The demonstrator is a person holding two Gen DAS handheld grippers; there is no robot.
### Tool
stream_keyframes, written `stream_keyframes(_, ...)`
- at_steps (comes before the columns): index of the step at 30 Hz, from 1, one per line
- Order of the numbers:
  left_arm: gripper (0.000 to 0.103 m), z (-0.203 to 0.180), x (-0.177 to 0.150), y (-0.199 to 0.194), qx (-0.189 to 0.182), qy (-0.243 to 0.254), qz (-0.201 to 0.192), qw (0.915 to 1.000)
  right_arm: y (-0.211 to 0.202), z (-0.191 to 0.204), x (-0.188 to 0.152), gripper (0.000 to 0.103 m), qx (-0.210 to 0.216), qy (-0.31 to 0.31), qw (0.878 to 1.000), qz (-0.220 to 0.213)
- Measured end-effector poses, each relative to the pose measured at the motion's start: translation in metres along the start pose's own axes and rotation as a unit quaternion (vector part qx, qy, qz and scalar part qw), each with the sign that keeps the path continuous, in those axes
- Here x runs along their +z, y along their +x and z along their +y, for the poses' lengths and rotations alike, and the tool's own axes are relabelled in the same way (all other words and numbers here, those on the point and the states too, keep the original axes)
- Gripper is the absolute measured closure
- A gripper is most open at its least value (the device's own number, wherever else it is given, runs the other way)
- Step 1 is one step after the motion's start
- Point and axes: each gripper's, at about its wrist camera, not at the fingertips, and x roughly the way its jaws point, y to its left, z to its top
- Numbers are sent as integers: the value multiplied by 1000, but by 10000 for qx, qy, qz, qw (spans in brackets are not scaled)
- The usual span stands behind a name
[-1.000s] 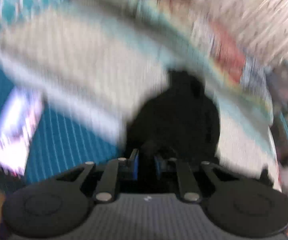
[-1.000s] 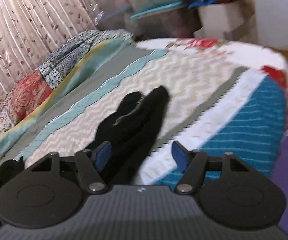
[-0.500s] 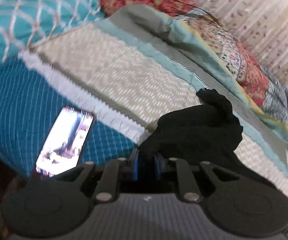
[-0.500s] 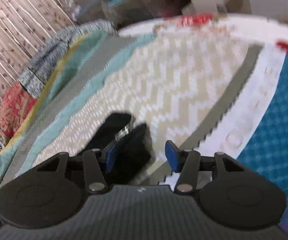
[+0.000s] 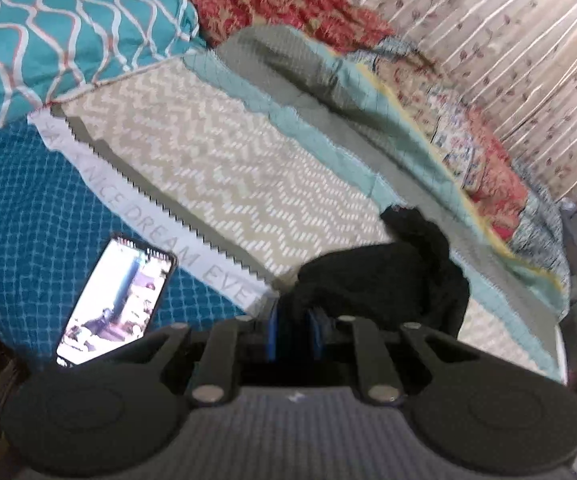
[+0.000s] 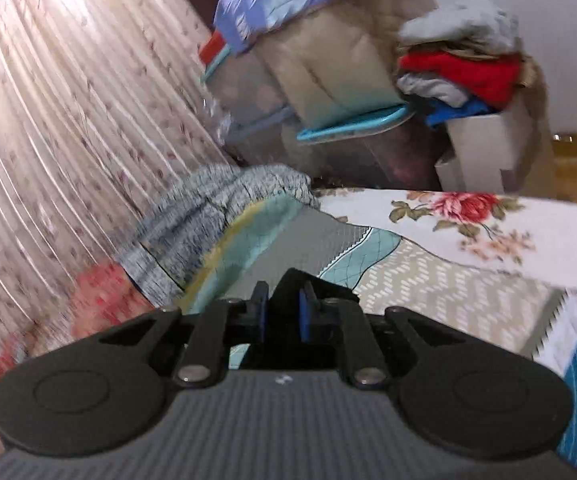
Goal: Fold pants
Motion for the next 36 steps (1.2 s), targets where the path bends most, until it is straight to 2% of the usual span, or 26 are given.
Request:
stream_keyframes(2, 88, -3, -7, 8, 103, 90, 95, 9999, 40, 8, -13, 75, -369, -503, 9975, 341)
stream_keyframes(4, 88, -2, -14, 15, 167, 67, 245, 9995, 81, -2, -39, 65, -729, -816, 9898, 914)
stream_keyframes(5, 88, 0, -17, 17, 161, 25, 313, 9994, 94, -15, -54, 65, -908, -772, 9858, 1186)
stream_keyframes(6, 88, 1, -19, 17, 149, -1, 343, 9993, 98, -28, -61, 63, -1046, -566, 9849, 1259)
stream_keyframes(8, 88, 2, -21, 16, 149, 61, 354, 9992, 87, -58, -71, 63, -859, 187, 9907, 1035)
stream_keyframes(10, 87, 1, -20, 15, 162, 128, 377, 9991, 76, -78, -80, 63, -718, 547, 9906, 1031)
stream_keyframes(12, 87, 0, -18, 16, 181, 123, 400, 9990, 70, -87, -90, 62, -705, 471, 9905, 1086)
stream_keyframes(16, 87, -5, -17, 14, 217, 142, 363, 9990, 76, -83, -100, 53, -745, 232, 9881, 1326)
stream_keyframes(19, 87, -7, -18, 13, 246, 183, 355, 9989, 73, -59, -99, 53, -1154, -228, 9893, 858)
stream_keyframes(21, 87, -6, -17, 14, 248, 188, 372, 9988, 76, -49, -95, 53, -1054, -584, 9900, 736)
stream_keyframes(22, 87, -6, -16, 15, 247, 184, 382, 9988, 81, -44, -94, 53, -1029, -743, 9881, 870)
stream_keyframes(24, 87, -5, -15, 16, 243, 173, 392, 9988, 96, -40, -95, 53, -1302, -952, 9781, 1316)
stream_keyframes(27, 87, -4, -14, 18, 225, 165, 382, 9989, 100, -55, -106, 53, -1349, -243, 9767, 1652)
stream_keyframes(28, 87, -4, -14, 18, 227, 176, 386, 9988, 100, -59, -113, 61, -1321, -88, 9762, 1719)
stream_keyframes(30, 87, -6, -11, 21, 262, 255, 410, 9985, 103, -53, -118, 90, -1353, -334, 9751, 1724)
stream_keyframes(32, 87, -12, 3, 19, 267, 396, 335, 9983, 105, -45, -103, 91, -1164, -128, 9785, 1695)
stream_keyframes(36, 88, -39, 47, 4, -132, 463, -109, 9988, 111, -15, -28, 92, -650, 277, 9904, 1188)
